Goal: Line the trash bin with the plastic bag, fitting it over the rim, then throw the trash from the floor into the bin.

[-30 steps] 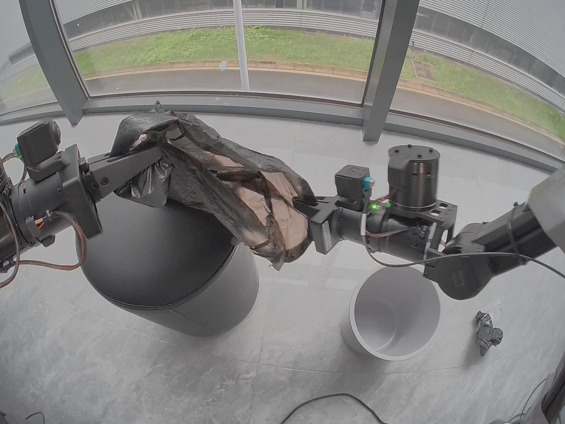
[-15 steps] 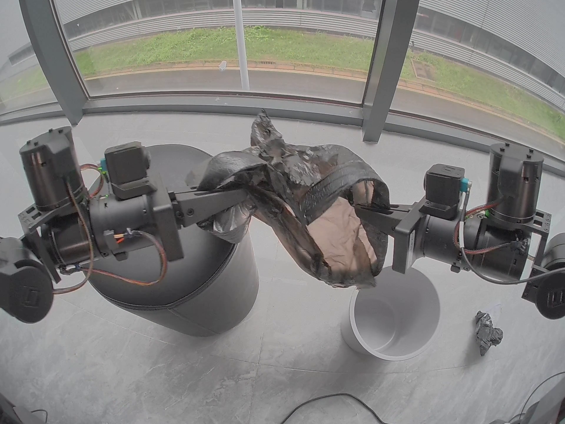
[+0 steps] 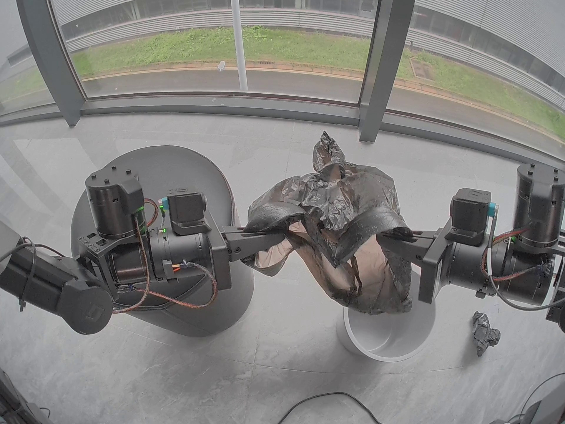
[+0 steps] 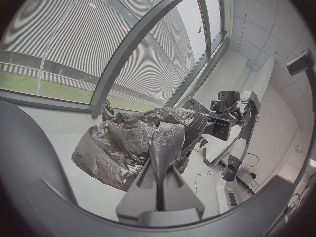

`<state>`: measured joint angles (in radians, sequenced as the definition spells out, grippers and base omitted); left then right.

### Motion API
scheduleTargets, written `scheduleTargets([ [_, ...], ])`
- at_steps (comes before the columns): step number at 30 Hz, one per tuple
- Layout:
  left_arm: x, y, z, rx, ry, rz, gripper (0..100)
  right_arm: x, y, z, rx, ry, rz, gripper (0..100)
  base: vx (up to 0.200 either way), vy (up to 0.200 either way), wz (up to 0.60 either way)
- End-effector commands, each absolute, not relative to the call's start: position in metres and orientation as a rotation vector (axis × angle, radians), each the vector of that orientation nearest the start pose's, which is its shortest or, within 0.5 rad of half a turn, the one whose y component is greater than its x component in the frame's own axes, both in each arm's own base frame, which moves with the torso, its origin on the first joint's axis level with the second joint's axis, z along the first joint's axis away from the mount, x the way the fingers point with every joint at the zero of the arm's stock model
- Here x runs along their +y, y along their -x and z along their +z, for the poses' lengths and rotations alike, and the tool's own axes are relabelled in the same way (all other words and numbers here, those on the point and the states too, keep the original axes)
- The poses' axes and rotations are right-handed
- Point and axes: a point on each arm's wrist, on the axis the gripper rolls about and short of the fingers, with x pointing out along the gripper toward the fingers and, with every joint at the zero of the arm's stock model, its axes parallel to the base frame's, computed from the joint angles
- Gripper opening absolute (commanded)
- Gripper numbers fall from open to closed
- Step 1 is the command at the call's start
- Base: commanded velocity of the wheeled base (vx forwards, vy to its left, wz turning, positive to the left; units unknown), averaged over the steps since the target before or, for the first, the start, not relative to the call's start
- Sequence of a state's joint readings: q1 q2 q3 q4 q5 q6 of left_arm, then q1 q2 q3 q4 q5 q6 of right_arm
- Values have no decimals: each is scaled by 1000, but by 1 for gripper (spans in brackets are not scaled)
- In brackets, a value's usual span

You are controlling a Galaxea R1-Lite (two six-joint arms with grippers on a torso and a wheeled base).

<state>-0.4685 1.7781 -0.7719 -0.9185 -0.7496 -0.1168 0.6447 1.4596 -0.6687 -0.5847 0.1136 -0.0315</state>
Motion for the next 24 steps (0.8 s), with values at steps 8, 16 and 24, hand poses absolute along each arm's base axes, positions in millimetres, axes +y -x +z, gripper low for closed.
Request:
scheduleTargets([
  [8, -159, -275, 161, 229, 127, -1223, 0, 135, -165, 210, 235, 99, 791, 0, 50, -200, 0],
  [16, -160, -263, 147, 292, 135, -1236, 0, 136, -166, 206, 253, 104, 794, 0, 0, -25, 0],
  [24, -169, -253, 135, 348, 133, -1274, 0, 133, -161, 194, 296, 114, 797, 0, -200, 0, 0],
])
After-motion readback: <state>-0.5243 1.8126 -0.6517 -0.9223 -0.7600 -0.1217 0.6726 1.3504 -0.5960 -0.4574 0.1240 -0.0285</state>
